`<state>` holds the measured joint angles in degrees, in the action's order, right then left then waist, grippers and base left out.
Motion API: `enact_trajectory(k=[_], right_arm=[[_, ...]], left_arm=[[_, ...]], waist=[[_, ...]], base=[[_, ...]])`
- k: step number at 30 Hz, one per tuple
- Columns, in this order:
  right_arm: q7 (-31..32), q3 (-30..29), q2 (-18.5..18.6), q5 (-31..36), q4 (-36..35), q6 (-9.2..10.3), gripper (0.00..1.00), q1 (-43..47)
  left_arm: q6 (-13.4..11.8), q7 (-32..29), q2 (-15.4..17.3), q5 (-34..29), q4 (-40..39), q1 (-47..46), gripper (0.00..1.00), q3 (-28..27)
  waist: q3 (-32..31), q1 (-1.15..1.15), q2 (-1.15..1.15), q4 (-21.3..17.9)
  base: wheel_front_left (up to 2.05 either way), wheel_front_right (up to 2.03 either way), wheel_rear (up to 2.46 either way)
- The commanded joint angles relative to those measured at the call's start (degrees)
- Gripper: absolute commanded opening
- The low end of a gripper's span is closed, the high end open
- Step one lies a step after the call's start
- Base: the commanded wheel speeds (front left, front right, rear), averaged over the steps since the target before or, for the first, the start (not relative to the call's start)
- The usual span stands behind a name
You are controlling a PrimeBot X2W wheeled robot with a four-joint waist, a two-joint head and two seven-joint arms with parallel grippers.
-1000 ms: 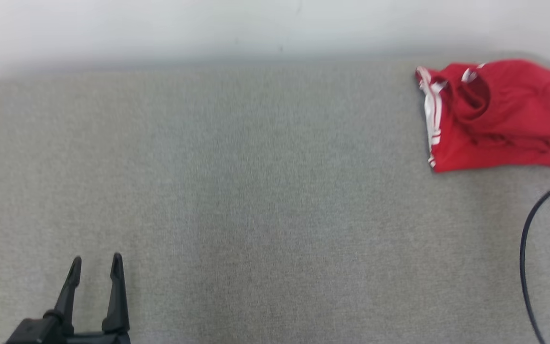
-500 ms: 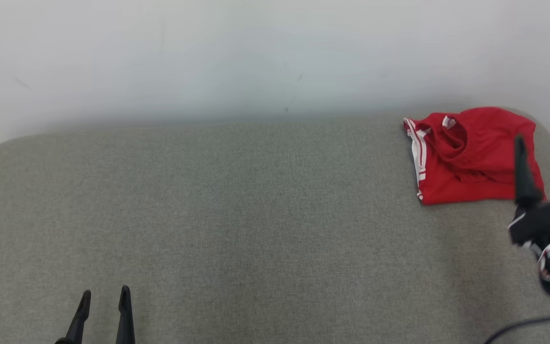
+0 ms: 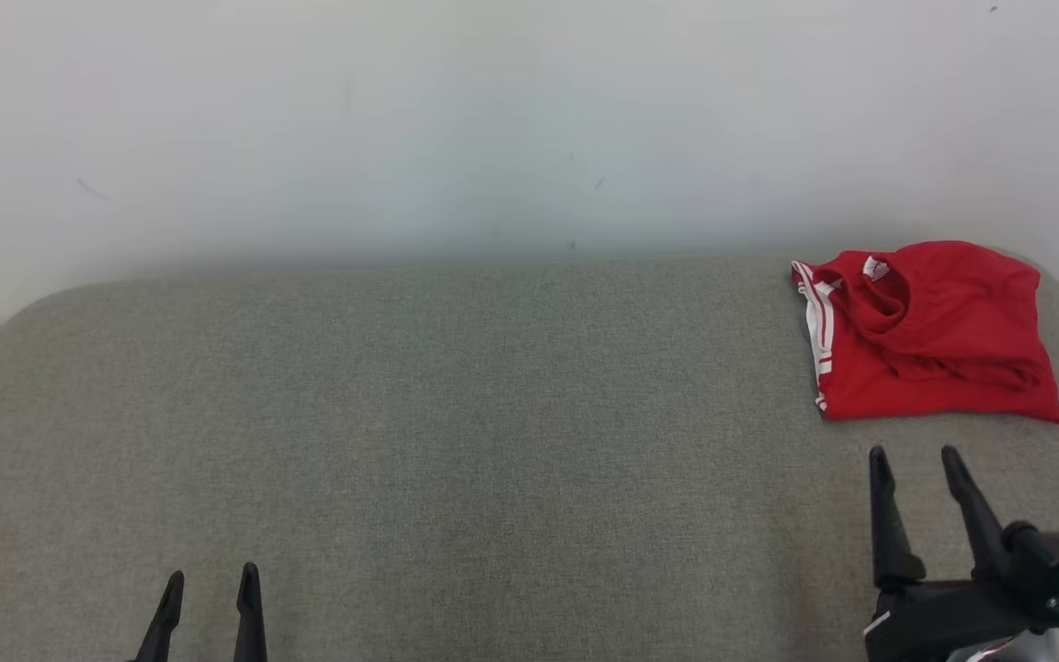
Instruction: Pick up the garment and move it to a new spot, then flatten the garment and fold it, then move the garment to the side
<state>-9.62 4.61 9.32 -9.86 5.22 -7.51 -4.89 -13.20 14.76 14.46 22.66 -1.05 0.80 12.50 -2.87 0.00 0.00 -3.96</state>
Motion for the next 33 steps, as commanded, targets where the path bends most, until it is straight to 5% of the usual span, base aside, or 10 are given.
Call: enact_trajectory(k=[1,12,33], right_arm=[[0.4,-0.13,-1.42,1.32,-1.89,0.01,1.0,2.46],[1.61,1.9,-5.89,4.02,-11.1,0.01,1.0,12.67],[3.24,0.68,-6.48,4.8,-11.1,0.01,1.0,13.5]], left_arm=[[-0.11,0.43,0.05,-0.29,0.16,-0.39,1.0,0.09],[-0.38,0.48,0.54,-0.85,-0.29,1.31,1.0,0.37],[-0.04,-0.37,2.09,-1.49,-0.82,1.9,1.0,1.89]], waist=[[-0.22,0.0,0.0,0.3],[-1.27,0.0,0.0,1.2],[-2.08,0.0,0.0,1.67]], base=[[0.0,0.0,0.0],[0.0,0.0,0.0],[0.0,0.0,0.0]])
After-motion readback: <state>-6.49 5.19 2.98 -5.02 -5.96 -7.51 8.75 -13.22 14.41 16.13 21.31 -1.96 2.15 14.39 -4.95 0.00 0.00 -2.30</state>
